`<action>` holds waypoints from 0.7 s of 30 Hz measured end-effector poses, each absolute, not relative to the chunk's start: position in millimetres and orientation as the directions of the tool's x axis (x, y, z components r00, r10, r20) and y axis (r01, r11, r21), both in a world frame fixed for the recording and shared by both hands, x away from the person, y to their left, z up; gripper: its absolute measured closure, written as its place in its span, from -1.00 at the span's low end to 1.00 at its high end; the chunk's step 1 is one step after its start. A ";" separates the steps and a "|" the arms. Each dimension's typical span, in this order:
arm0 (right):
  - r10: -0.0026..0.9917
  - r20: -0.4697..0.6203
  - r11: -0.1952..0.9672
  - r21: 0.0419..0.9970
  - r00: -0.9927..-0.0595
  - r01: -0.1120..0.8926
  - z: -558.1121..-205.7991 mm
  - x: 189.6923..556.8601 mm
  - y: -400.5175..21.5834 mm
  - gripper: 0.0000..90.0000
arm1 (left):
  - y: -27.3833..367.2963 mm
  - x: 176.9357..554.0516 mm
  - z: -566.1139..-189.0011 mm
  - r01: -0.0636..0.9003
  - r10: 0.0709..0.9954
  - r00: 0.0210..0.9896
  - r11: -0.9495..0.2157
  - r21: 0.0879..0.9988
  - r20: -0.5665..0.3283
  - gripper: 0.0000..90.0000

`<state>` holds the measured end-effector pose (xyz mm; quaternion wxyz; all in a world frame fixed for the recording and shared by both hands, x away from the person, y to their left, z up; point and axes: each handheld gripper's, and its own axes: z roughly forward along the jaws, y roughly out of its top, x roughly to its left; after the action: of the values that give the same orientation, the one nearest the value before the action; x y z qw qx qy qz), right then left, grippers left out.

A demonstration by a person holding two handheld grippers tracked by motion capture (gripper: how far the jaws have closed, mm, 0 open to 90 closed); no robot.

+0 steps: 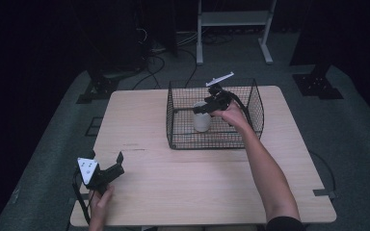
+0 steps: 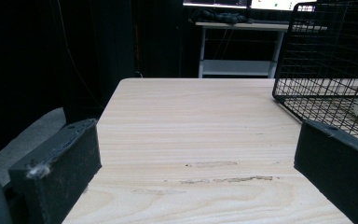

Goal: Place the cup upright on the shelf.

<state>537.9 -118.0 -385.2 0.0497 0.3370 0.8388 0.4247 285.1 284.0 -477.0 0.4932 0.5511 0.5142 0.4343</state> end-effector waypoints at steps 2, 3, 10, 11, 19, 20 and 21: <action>0.610 0.203 0.401 0.755 -0.766 0.519 -382.2 537.6 -119.8 -0.71 | 284.0 285.0 -477.0 0.139 0.995 0.094 0.015 0.990 -0.028 -1.00; 0.611 0.204 0.395 0.759 -0.765 0.518 -380.6 537.1 -120.9 -0.71 | 284.0 284.9 -477.0 0.139 0.995 0.094 0.015 0.990 -0.028 -1.00; 0.608 0.209 0.364 0.784 -0.766 0.502 -367.0 530.3 -133.3 -0.71 | 284.7 284.5 -477.0 0.138 0.995 0.093 0.023 0.990 -0.036 -1.00; 0.606 0.214 0.354 0.789 -0.766 0.501 -364.9 528.7 -135.9 -0.71 | 284.5 284.4 -477.0 0.139 0.995 0.092 0.021 0.990 -0.034 -1.00; 0.586 0.219 0.333 0.812 -0.780 0.478 -350.4 512.8 -151.8 -0.71 | 284.2 284.3 -476.9 0.140 0.995 0.092 0.018 0.990 -0.031 -1.00; 0.585 0.219 0.333 0.813 -0.781 0.477 -349.3 511.2 -153.0 -0.71 | 284.2 284.4 -476.9 0.140 0.995 0.092 0.018 0.990 -0.031 -1.00; 0.581 0.218 0.332 0.816 -0.784 0.473 -348.2 509.3 -154.7 -0.70 | 284.2 284.4 -476.9 0.140 0.995 0.092 0.018 0.990 -0.031 -1.00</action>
<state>509.3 -154.7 -348.2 0.0565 0.3238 0.8142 0.4787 284.4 284.2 -476.9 0.4931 0.5504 0.5156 0.4337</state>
